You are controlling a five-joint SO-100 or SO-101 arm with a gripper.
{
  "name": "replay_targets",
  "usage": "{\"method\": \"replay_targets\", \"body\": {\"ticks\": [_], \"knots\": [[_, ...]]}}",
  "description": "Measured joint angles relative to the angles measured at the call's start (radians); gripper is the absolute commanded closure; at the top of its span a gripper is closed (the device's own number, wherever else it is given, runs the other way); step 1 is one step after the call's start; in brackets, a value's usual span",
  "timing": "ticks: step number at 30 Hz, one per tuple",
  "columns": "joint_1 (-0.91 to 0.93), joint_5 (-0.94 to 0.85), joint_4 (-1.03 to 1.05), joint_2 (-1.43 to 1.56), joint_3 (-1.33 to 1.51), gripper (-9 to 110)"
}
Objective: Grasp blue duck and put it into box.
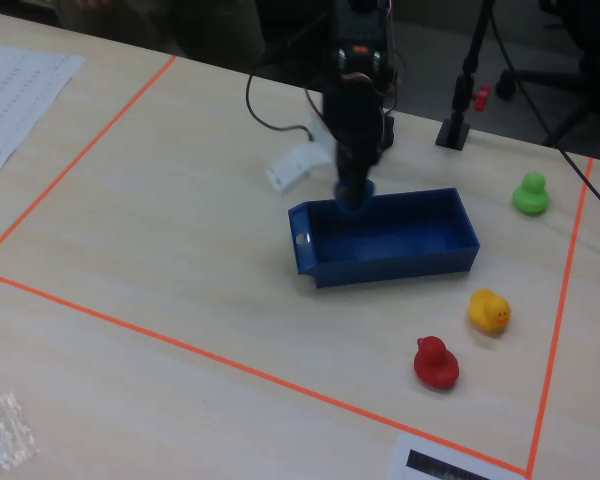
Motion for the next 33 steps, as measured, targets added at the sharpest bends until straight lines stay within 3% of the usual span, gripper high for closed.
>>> {"method": "replay_targets", "body": {"ticks": [2,5,9,12,17,19,27,33], "knots": [[-0.091,0.018,0.0,-0.058,-0.015,93],[-0.184,0.023,-0.002,-0.135,-0.02,70],[-0.173,-0.003,-0.021,-0.175,0.023,64],[-0.137,-0.06,-0.067,-0.172,0.114,69],[0.006,-0.164,-0.137,-0.005,0.288,97],[0.089,-0.213,-0.166,0.12,0.374,101],[0.491,-0.476,-0.322,0.684,0.71,101],[0.531,-0.555,-0.382,1.114,1.02,101]]}}
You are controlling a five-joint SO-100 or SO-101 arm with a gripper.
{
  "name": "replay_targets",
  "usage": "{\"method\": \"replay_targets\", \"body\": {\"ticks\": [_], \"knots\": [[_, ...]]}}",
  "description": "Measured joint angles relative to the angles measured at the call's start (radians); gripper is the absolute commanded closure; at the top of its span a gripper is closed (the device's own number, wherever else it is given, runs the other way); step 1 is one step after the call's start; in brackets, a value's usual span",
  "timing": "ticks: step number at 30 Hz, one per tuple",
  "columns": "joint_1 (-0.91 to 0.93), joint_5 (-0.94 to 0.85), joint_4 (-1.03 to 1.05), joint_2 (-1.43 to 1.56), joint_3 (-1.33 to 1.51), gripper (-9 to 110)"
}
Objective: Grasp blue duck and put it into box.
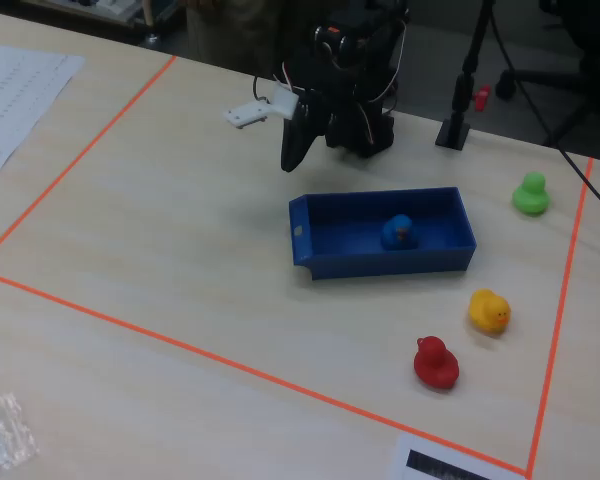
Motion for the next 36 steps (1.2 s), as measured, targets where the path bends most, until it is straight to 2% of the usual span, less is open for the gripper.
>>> {"method": "replay_targets", "body": {"ticks": [8,12,20,36], "knots": [[-0.071,-0.048,0.058,0.385,0.311,101],[-0.1,-0.077,0.069,0.399,0.387,101],[-0.169,-0.189,0.293,0.419,0.387,101],[-0.167,-0.202,0.296,0.419,0.385,101]]}}
